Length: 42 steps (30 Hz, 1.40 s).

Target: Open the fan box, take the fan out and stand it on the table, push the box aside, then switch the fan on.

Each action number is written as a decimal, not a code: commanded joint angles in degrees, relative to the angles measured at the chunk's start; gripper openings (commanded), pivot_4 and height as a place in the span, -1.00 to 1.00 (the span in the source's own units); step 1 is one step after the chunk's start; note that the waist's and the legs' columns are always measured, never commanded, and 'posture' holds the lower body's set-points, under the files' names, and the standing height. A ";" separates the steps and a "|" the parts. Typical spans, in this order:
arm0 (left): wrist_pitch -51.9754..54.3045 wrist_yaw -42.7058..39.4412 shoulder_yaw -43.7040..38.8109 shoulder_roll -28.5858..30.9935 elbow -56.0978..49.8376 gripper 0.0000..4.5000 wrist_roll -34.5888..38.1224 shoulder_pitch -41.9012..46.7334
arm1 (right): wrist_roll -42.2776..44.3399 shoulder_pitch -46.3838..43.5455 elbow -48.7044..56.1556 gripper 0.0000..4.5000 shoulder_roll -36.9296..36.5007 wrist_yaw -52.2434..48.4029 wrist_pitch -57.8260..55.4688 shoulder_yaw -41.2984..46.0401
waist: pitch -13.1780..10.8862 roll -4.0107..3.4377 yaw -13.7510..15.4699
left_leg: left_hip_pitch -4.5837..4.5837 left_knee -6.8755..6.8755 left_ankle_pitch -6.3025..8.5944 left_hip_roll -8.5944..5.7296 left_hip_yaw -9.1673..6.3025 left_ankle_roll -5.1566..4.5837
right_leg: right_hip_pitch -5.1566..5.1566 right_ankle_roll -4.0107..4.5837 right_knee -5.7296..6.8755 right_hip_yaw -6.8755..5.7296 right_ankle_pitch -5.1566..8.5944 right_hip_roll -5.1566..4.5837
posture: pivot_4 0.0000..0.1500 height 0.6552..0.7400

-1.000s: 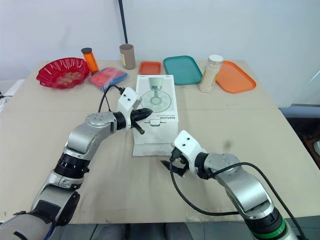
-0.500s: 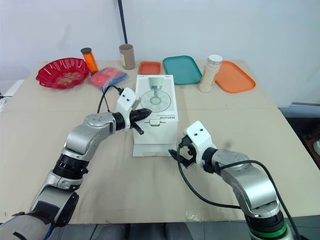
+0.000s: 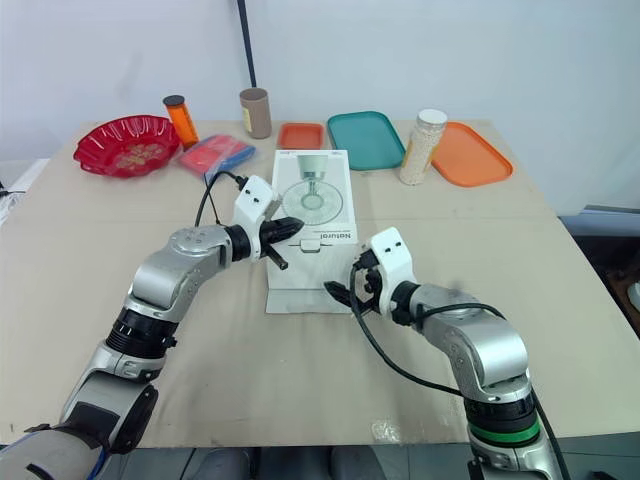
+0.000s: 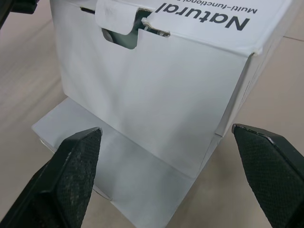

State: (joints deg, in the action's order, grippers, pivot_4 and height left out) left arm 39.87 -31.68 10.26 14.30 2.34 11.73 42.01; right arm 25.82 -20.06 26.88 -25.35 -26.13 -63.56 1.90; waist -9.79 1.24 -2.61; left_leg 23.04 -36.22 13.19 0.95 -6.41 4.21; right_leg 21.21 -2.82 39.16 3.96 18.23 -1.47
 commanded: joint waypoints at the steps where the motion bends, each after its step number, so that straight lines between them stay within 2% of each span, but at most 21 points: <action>1: -0.14 0.40 -0.67 -0.38 -1.42 -0.94 0.14 0.22 | 3.03 -0.04 3.36 1.00 -0.16 -0.19 -1.30 2.82 | 0.00 0.00 0.00 | 0.00 0.00 0.00 0.00 0.00 0.00 | 0.00 0.00 0.00 0.00 0.00 0.00 | 1.00 1.00; 7: -1.05 0.43 -0.50 -0.98 -0.40 -0.94 -0.10 0.62 | 6.29 0.26 5.23 1.00 0.37 -0.03 -2.39 3.99 | 0.00 0.00 0.01 | 0.00 0.00 0.00 0.00 0.00 0.00 | 0.00 0.00 0.00 0.00 0.00 0.00 | 1.00 1.00; 12: -1.00 0.41 -0.59 -1.09 -0.48 -0.94 -0.07 0.61 | 3.87 0.57 2.90 1.00 -0.49 1.21 0.75 2.19 | 0.00 0.00 0.00 | 0.00 0.00 0.00 0.00 0.00 0.00 | 0.00 0.00 0.00 0.00 0.00 0.00 | 1.00 1.00; 16: -0.79 0.35 -0.69 -0.87 -0.77 -0.94 -0.10 0.47 | 5.12 0.21 1.93 1.00 -0.26 0.24 1.10 2.42 | 0.00 0.00 0.00 | 0.00 0.00 0.00 0.00 0.00 0.00 | 0.00 0.00 0.00 0.00 0.00 0.00 | 1.00 1.00; 20: -0.64 0.36 -0.70 -0.79 -1.04 -0.94 -0.07 0.23 | 11.00 -0.58 2.43 1.00 1.64 -0.38 -3.02 6.19 | 0.00 0.00 0.00 | 0.00 0.00 0.00 0.01 0.00 0.00 | 0.00 0.00 0.00 0.00 0.00 0.01 | 1.00 1.00; 24: -0.75 0.48 -0.56 -1.08 -0.90 -0.94 -0.08 0.39 | 12.27 -0.35 3.13 1.00 1.33 0.37 -3.40 6.85 | 0.00 0.00 0.00 | 0.00 0.00 0.00 0.00 0.00 0.00 | 0.00 0.00 0.00 0.00 0.00 0.00 | 1.00 1.00; 32: -0.93 0.43 -0.67 -1.34 -0.67 -0.94 0.01 0.79 | 20.76 -0.57 6.34 1.00 2.64 1.91 -7.67 11.73 | 0.00 -0.01 0.00 | 0.00 0.00 0.00 0.01 0.00 0.00 | 0.00 0.00 0.01 0.00 0.00 0.01 | 1.00 1.00; 38: -1.25 0.29 -0.67 -1.58 -0.33 -0.94 -0.09 1.08 | 29.38 -1.40 6.44 1.00 3.74 4.78 -10.83 17.01 | 0.00 -0.01 0.00 | 0.00 0.00 0.00 0.00 0.00 -0.01 | 0.00 0.00 0.01 0.00 0.00 0.01 | 1.00 1.00; 42: -0.27 1.06 -4.71 -1.54 -1.44 -0.94 2.22 3.55 | 31.37 -1.17 6.84 1.00 2.85 6.67 -11.08 16.82 | 0.00 -0.01 0.00 | 0.00 0.00 0.01 0.01 0.00 -0.01 | 0.00 0.00 0.01 0.00 0.00 0.01 | 1.00 1.00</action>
State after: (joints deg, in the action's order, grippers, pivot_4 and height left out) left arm 39.25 -31.40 8.98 12.61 2.76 12.21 42.78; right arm 55.05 -20.82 31.33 -22.03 -19.94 -75.02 18.12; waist -9.79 1.23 -2.61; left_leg 23.05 -36.22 13.20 0.96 -6.40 4.20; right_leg 21.22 -2.82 39.17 3.96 18.23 -1.46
